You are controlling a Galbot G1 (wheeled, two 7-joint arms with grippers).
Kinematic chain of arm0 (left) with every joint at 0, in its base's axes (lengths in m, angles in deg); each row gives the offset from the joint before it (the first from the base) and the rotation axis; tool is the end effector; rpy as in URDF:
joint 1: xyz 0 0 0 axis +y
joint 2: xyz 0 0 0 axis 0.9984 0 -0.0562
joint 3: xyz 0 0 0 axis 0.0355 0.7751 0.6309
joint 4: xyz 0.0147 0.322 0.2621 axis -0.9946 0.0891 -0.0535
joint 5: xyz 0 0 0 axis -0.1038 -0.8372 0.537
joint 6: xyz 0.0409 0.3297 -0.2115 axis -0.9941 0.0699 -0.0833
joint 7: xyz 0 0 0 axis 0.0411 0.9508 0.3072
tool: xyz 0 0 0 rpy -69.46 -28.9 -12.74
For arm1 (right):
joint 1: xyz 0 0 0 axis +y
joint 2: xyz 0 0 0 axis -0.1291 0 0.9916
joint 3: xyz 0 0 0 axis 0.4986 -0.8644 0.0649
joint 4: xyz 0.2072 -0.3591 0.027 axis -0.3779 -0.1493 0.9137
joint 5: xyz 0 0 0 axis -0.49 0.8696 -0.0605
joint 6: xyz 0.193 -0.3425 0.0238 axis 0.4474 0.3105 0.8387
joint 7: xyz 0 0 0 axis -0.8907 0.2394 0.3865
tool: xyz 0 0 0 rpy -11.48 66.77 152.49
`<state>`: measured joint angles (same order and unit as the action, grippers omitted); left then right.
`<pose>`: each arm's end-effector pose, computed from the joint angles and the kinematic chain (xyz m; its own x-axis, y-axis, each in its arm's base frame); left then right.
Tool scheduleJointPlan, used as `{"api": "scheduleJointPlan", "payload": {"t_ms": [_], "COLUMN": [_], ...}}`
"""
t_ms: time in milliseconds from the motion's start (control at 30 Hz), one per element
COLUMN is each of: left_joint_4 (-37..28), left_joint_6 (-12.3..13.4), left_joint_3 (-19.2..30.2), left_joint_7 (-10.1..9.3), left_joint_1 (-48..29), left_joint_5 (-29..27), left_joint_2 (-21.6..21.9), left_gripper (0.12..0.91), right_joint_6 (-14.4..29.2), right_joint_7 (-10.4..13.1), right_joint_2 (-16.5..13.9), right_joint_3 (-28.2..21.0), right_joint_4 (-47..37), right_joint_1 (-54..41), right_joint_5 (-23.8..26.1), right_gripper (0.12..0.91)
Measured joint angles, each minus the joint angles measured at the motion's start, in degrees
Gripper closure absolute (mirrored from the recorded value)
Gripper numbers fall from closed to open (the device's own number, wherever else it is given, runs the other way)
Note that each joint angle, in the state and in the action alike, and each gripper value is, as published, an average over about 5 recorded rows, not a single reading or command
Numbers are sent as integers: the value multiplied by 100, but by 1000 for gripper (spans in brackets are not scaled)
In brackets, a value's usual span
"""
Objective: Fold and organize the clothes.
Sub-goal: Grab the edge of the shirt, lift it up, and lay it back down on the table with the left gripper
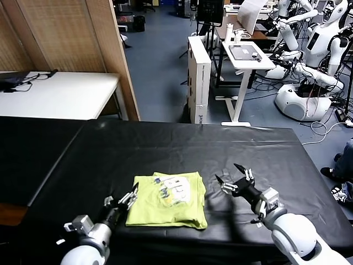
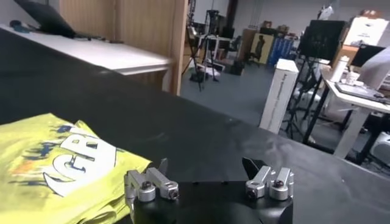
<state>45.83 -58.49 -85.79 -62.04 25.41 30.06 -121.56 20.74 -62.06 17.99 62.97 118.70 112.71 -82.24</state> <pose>0.1965 0.0544 -0.3672 -0.9398 0.1712 0.2956 0.0361 0.9103 -0.4123 0.2748 -0.1096 -0.2936 -0.8778 -0.3806 0.2910 -0.4396 0.8812 -0.1736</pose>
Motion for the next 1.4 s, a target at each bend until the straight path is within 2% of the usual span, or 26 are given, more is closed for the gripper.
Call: {"api": "scheduleJointPlan", "payload": {"t_ms": [333, 1067, 1167, 1267, 1400], "left_joint_4": [-132, -212, -206, -203, -178], "left_joint_6": [95, 149, 142, 130, 64], "left_joint_3": [-2, 51, 62, 72, 83], "left_joint_7": [87, 123, 123, 121, 95], "left_joint_1": [135, 196, 212, 228, 230], "left_joint_5": [-71, -76, -66, -33, 121], "left_joint_2": [-347, -601, -620, -643, -667], "left_gripper": [123, 130, 202, 357, 616], "right_joint_6": [17, 63, 74, 90, 111], "right_joint_7": [-18, -48, -50, -51, -54], "right_joint_2": [-20, 4, 14, 26, 50], "right_joint_3": [9, -19, -26, -37, -53], "right_joint_4": [-35, -45, -57, -72, -90], "right_joint_1": [-11, -18, -20, -29, -43], "right_joint_5": [-23, -10, 3, 16, 41], "right_gripper": [118, 118, 118, 118, 118]}}
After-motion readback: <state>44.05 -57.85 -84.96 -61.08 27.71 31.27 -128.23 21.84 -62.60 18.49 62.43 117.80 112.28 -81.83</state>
